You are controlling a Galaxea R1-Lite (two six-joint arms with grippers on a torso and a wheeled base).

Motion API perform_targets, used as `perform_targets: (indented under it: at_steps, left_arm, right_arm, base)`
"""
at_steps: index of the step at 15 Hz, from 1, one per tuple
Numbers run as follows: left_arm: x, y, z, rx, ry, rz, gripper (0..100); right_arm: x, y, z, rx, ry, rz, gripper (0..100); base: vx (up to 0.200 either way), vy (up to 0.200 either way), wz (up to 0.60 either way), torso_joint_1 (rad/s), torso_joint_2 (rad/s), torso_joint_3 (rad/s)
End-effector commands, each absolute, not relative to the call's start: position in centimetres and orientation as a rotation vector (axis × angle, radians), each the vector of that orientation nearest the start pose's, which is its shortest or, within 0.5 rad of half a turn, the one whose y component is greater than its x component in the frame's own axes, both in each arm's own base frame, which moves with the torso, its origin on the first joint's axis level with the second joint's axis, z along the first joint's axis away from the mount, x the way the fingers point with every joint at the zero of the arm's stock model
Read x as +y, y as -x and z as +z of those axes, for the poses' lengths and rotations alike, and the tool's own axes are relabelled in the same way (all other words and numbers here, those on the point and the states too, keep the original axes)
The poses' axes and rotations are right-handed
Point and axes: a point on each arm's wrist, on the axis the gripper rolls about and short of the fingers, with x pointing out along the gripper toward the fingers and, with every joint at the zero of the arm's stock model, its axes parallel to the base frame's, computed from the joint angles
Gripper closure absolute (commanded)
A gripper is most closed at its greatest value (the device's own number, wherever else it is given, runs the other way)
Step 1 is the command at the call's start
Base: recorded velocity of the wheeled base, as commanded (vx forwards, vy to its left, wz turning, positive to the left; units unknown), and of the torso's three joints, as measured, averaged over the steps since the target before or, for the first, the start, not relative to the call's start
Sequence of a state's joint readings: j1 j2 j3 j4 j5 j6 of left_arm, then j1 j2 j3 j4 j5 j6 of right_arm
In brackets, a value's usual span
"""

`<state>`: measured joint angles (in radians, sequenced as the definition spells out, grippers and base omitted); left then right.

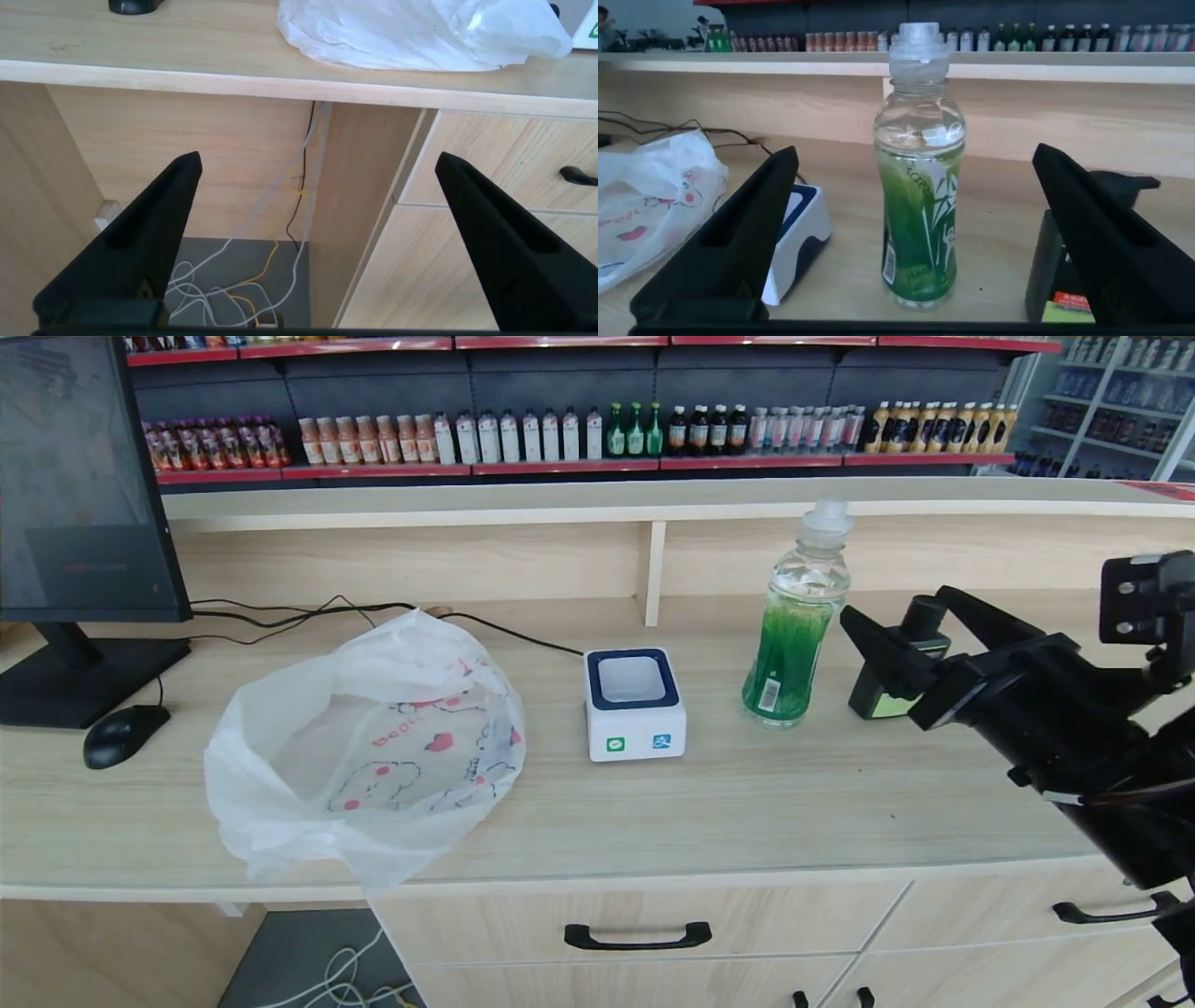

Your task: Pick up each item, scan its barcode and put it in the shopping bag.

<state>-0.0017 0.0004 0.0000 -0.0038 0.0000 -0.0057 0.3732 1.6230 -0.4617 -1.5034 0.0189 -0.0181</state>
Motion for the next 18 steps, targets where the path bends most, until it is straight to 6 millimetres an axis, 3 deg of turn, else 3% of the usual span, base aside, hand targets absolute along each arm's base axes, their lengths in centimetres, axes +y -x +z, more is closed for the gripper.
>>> perform_targets:
  at_steps: [1,9,13,18]
  left_arm:
    - [0.0,2.3,7.6,-0.005,0.006,-0.002,0]
    - [0.0,2.3,7.6,-0.005,0.006,-0.002,0]
    - [0.0,2.3,7.6,-0.005,0.006,-0.002,0]
    - [0.0,2.3,7.6,-0.005,0.006,-0.002,0]
  right_arm:
    - [11.6,-25.8,18.4,-0.282,-0.035,0.431,0]
    - [12.9,-30.1,16.3,-0.241,-0.085,0.305,0]
    - [10.8,-32.3,15.9,-0.25,-0.06,0.22,0]
    - [11.6,-34.8,15.5,-0.276,-0.067,0.223,0]
  base:
    - [0.0,0.0,0.0,0.0,0.0,0.0]
    - [0.0,0.0,0.0,0.0,0.0,0.0]
    - [0.0,0.0,0.0,0.0,0.0,0.0]
    - [0.0,0.0,0.0,0.0,0.0,0.0]
